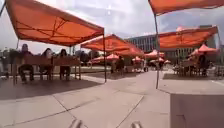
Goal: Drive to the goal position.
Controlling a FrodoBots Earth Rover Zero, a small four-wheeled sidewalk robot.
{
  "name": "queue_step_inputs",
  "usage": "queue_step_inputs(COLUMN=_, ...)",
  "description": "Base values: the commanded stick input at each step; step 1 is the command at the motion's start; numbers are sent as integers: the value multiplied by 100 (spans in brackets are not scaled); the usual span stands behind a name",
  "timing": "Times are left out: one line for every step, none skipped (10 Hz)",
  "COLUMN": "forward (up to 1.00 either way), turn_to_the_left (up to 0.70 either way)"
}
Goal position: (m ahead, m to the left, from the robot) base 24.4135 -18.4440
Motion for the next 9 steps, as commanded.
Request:
queue_step_inputs(forward=85, turn_to_the_left=-3)
queue_step_inputs(forward=85, turn_to_the_left=-14)
queue_step_inputs(forward=85, turn_to_the_left=-32)
queue_step_inputs(forward=85, turn_to_the_left=-35)
queue_step_inputs(forward=85, turn_to_the_left=-35)
queue_step_inputs(forward=85, turn_to_the_left=-35)
queue_step_inputs(forward=85, turn_to_the_left=-31)
queue_step_inputs(forward=85, turn_to_the_left=-1)
queue_step_inputs(forward=85, turn_to_the_left=-1)
